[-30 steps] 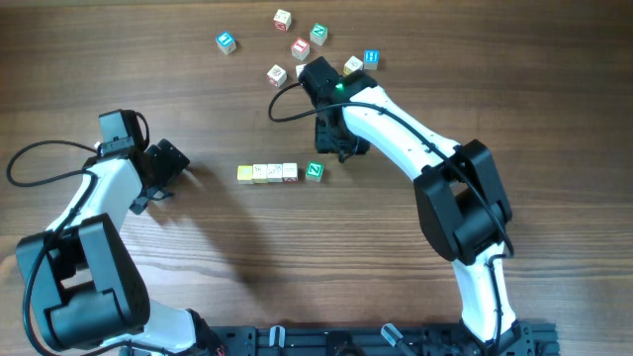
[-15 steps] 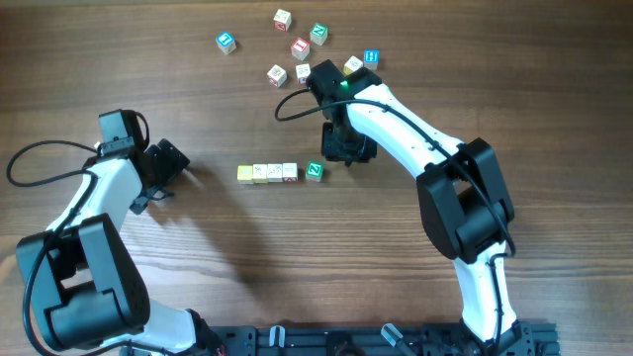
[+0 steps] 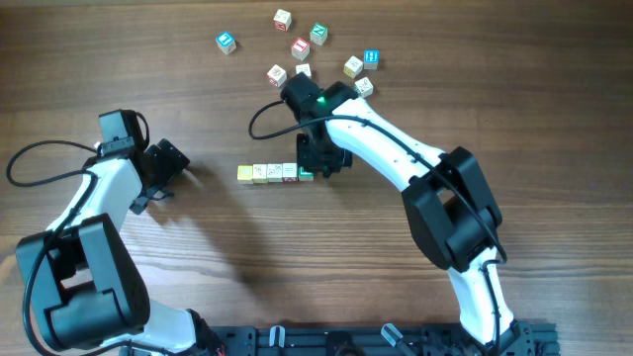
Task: Form a horizontal line
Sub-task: 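Open the right gripper and push the green Z block left against the row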
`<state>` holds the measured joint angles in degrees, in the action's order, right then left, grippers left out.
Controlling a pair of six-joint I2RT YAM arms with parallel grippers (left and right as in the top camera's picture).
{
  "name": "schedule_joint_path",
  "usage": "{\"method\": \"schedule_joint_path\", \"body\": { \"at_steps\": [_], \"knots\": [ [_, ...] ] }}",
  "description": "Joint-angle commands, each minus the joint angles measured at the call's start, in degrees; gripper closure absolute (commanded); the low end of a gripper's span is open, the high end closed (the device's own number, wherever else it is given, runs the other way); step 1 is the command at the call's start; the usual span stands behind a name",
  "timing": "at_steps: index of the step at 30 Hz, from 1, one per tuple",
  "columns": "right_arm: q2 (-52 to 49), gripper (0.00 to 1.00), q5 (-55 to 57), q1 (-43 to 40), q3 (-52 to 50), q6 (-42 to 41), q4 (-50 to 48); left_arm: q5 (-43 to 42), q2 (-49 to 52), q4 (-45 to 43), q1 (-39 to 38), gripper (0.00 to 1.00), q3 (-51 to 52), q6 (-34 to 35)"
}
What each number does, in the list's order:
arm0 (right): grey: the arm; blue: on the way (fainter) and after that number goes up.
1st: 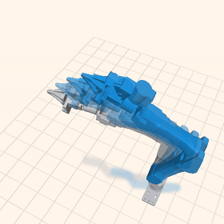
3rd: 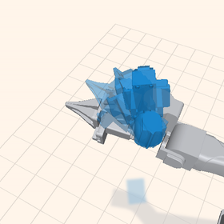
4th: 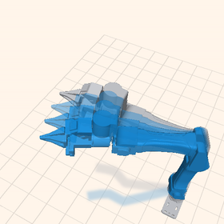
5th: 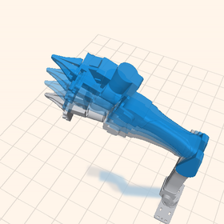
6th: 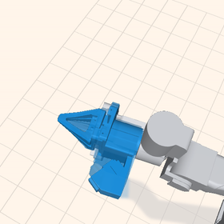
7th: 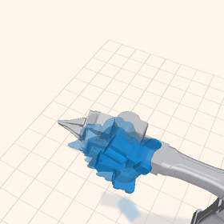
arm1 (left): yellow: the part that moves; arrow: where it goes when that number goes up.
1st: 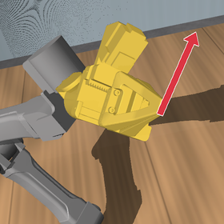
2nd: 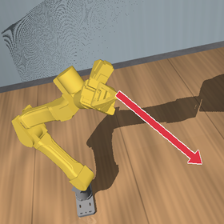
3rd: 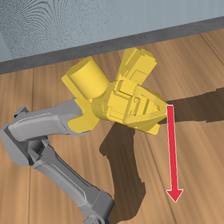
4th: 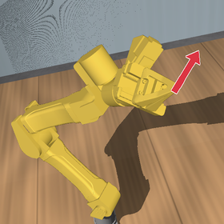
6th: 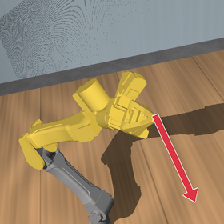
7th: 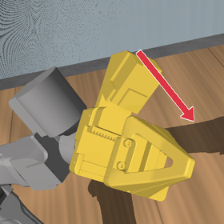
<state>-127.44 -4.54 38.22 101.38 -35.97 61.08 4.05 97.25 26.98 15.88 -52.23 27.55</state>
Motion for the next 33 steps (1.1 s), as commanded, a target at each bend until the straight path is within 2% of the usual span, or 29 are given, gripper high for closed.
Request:
{"method": "schedule_joint_path", "body": {
  "at_steps": [1, 11, 21, 27, 33],
  "knots": [
    [-0.6, 0.81, -0.3, 0.6, -0.6, -0.1, -0.9, 0.5, 0.3, 0.0, 0.1, 0.00, 0.3, 0.1],
    [-0.6, 0.80, 1.0, 0.4, -0.6, -0.2, -0.4, 0.5, 0.3, 0.0, 0.1, 0.00, 0.3, 0.1],
    [-0.6, 0.79, 13.2, 0.3, -0.6, -3.2, -3.7, 0.5, 0.3, 0.0, 0.1, 0.00, 0.3, 0.1],
    [-0.6, 0.76, 10.2, 0.3, -0.6, -3.2, -4.1, 0.5, 0.3, 0.0, 0.1, 0.00, 0.3, 0.1],
    [-0.6, 0.76, 9.9, 0.3, -0.6, -3.1, -11.3, 0.5, 0.3, 0.0, 0.1, 0.00, 0.3, 0.1]
  ]
}}
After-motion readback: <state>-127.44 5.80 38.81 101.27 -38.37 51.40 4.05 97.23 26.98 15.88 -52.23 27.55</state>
